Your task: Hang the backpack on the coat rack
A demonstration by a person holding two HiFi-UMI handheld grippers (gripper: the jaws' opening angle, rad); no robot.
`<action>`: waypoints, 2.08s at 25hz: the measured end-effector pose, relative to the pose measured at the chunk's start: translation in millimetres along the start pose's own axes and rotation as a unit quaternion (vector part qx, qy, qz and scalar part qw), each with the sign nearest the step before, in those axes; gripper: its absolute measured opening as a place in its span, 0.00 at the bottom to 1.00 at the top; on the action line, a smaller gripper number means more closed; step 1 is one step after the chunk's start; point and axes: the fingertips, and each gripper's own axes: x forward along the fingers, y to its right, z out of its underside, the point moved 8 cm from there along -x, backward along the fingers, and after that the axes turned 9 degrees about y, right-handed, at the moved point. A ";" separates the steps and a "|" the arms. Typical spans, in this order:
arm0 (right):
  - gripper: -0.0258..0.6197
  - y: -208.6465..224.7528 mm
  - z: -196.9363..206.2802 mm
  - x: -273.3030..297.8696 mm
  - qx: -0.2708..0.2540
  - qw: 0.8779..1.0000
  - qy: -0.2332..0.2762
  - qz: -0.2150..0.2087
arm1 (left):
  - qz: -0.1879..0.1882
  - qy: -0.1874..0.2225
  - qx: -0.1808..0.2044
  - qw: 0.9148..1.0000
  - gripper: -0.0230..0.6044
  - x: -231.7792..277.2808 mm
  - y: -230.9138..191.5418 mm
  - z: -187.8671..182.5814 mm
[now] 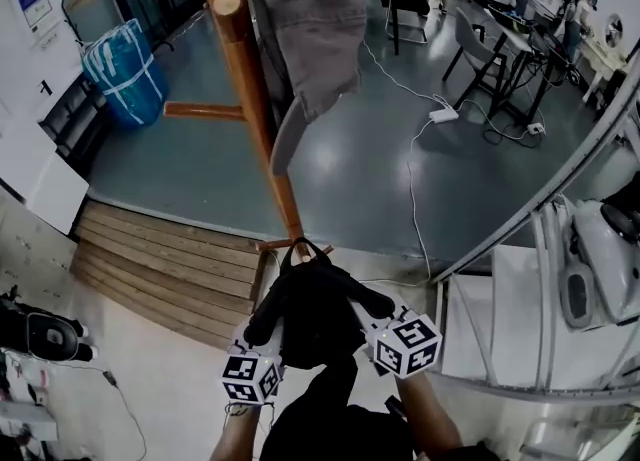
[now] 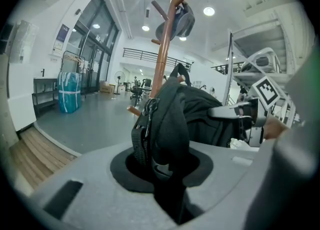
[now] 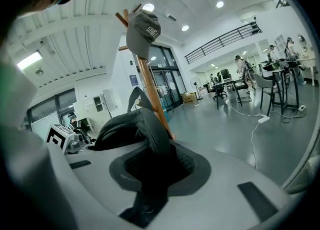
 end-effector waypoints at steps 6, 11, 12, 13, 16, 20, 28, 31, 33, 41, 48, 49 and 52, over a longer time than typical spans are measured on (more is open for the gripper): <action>0.15 11.6 5.4 15.4 0.006 1.000 -0.008 0.000 | 0.002 -0.010 -0.008 1.000 0.18 16.3 -9.6 4.8; 0.15 18.0 8.7 25.9 0.012 1.000 -0.014 -0.002 | -0.002 -0.015 -0.011 1.000 0.18 25.1 -15.9 8.7; 0.15 19.7 10.1 28.0 0.013 1.000 -0.015 -0.003 | -0.003 -0.017 -0.011 1.000 0.18 27.1 -17.0 10.3; 0.15 21.5 11.6 30.1 0.014 1.000 -0.017 -0.004 | -0.004 -0.018 -0.012 1.000 0.18 29.1 -18.2 11.8; 0.15 24.8 14.5 36.1 0.018 1.000 -0.023 -0.006 | -0.006 -0.023 -0.014 1.000 0.18 33.4 -21.7 14.2; 0.15 27.1 17.0 45.5 0.021 0.999 -0.029 -0.007 | -0.008 -0.028 -0.017 0.999 0.18 38.6 -28.6 16.4; 0.15 35.4 29.5 59.9 0.028 0.999 -0.041 -0.005 | -0.012 -0.045 -0.024 0.999 0.18 53.4 -39.0 29.7; 0.15 37.8 31.5 64.8 0.032 0.999 -0.044 -0.004 | -0.014 -0.049 -0.025 0.998 0.18 57.5 -42.4 31.6; 0.15 38.6 32.5 67.6 0.035 0.998 -0.047 -0.003 | -0.015 -0.052 -0.026 0.998 0.18 59.7 -44.5 32.8; 0.16 47.7 38.8 77.3 0.033 0.998 -0.048 0.001 | -0.027 -0.058 -0.017 0.998 0.20 70.8 -54.9 38.8; 0.19 53.2 37.8 80.6 0.026 0.999 -0.046 0.010 | -0.043 -0.069 0.007 0.997 0.25 75.2 -59.4 38.5; 0.19 53.7 38.4 79.8 0.025 0.999 -0.046 0.009 | -0.044 -0.072 0.010 0.996 0.26 75.7 -59.5 39.0; 0.19 54.5 40.4 76.7 0.020 0.999 -0.047 0.005 | -0.046 -0.078 0.015 0.996 0.28 75.2 -58.2 40.5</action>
